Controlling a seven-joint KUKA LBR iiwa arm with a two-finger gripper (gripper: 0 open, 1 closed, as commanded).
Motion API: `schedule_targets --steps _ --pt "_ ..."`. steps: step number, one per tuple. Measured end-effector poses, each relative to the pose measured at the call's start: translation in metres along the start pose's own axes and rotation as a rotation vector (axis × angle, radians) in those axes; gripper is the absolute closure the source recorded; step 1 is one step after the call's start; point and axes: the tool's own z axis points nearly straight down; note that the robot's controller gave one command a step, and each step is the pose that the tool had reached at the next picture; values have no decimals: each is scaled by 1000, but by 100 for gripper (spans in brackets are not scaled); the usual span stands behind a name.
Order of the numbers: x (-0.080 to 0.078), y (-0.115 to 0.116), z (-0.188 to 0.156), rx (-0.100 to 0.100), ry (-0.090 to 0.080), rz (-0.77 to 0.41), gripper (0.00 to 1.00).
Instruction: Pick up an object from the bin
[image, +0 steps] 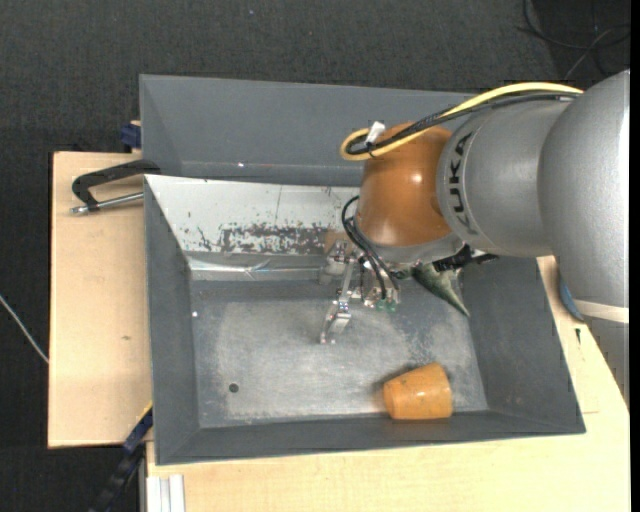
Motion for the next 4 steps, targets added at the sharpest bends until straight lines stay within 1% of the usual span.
schedule_targets --steps 1,2,3,4 --pt "6 -83 8 0 -8 -145 0" --pt "64 -136 1 4 -60 -154 0" --pt "75 -136 8 5 -10 -161 100" --pt "67 -146 -52 7 -10 -171 100"
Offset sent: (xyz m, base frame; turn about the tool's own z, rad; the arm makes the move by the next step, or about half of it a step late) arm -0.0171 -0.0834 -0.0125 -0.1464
